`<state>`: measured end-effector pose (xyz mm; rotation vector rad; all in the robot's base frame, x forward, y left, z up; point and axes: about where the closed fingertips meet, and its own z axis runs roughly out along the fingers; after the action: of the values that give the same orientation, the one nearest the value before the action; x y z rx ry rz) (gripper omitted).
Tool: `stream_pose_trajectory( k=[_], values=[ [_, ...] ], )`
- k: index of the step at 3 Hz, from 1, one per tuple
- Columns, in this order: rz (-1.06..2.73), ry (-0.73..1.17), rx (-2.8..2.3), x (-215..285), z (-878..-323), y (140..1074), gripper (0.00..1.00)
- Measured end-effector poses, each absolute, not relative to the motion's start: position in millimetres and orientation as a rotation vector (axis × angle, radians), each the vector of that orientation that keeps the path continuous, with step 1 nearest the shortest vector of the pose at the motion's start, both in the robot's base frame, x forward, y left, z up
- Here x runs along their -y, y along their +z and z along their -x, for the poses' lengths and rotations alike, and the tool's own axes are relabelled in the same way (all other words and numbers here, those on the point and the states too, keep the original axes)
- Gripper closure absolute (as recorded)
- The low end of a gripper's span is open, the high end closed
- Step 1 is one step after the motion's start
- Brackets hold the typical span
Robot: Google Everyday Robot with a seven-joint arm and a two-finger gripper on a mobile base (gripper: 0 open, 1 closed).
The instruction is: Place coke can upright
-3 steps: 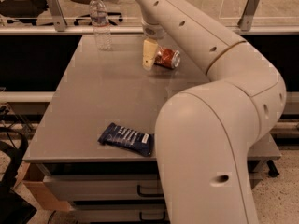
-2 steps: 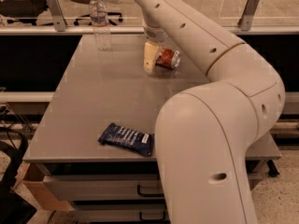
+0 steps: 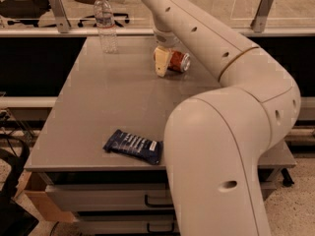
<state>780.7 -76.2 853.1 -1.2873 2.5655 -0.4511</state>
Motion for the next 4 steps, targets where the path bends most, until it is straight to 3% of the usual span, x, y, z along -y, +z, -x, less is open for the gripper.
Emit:
stream_pose_trajectory(
  k=[1,2,3,4],
  values=[
    [1.287,-0.45,-2.56,75.3,-783.3,850.2,0.41],
    [1.287,-0.45,-2.556,74.6,-785.2,848.0,0.73],
    [1.288,-0.449,-2.553,73.9,-786.9,845.7,0.95],
    [1.289,-0.449,-2.553,73.8,-787.1,845.6,1.0]
  ],
)
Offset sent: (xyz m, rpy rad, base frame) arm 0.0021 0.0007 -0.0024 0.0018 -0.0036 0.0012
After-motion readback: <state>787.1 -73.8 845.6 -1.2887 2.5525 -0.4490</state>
